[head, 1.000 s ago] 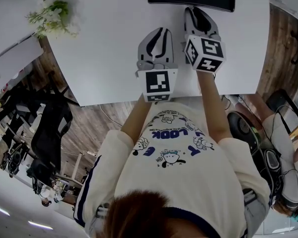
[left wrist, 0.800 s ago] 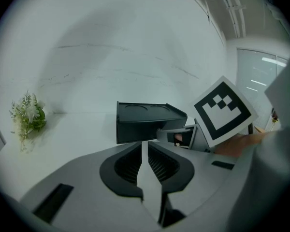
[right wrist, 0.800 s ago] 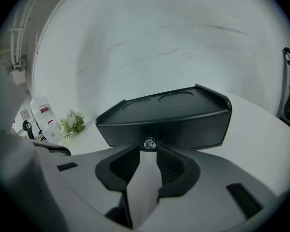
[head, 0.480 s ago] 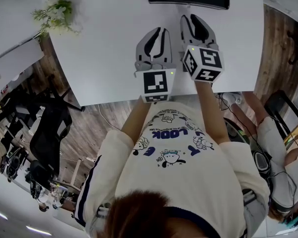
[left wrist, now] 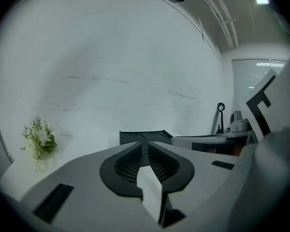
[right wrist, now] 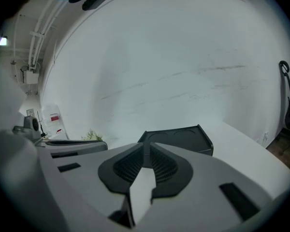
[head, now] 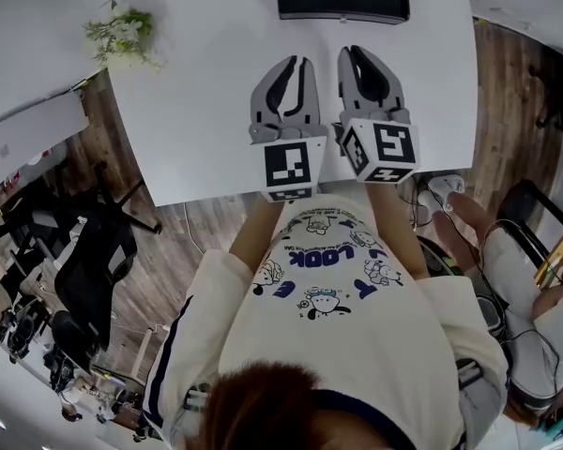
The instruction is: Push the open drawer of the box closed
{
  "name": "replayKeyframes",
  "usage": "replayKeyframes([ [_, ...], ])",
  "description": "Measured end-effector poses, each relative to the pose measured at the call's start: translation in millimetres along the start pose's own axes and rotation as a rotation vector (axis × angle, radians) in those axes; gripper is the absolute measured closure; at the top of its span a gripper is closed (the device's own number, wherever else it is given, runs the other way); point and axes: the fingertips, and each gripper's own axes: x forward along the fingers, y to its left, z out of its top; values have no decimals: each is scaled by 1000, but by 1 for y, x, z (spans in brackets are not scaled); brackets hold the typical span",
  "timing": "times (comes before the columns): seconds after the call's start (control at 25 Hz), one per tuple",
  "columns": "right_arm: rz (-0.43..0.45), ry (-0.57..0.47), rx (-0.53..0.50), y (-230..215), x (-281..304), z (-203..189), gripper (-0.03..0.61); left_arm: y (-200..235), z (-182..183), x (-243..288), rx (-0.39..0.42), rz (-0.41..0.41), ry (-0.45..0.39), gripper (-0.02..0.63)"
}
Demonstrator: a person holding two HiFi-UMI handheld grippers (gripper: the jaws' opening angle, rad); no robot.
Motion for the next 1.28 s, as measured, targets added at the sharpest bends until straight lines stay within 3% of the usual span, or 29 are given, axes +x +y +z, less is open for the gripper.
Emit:
replayKeyframes([
  [0.56, 40, -119, -63, 31, -43, 44, 523, -12, 54, -38, 40, 16, -127, 565],
  [1.28, 22, -203, -99, 36, -78, 65, 531, -24, 72, -69, 69, 29, -188, 566],
])
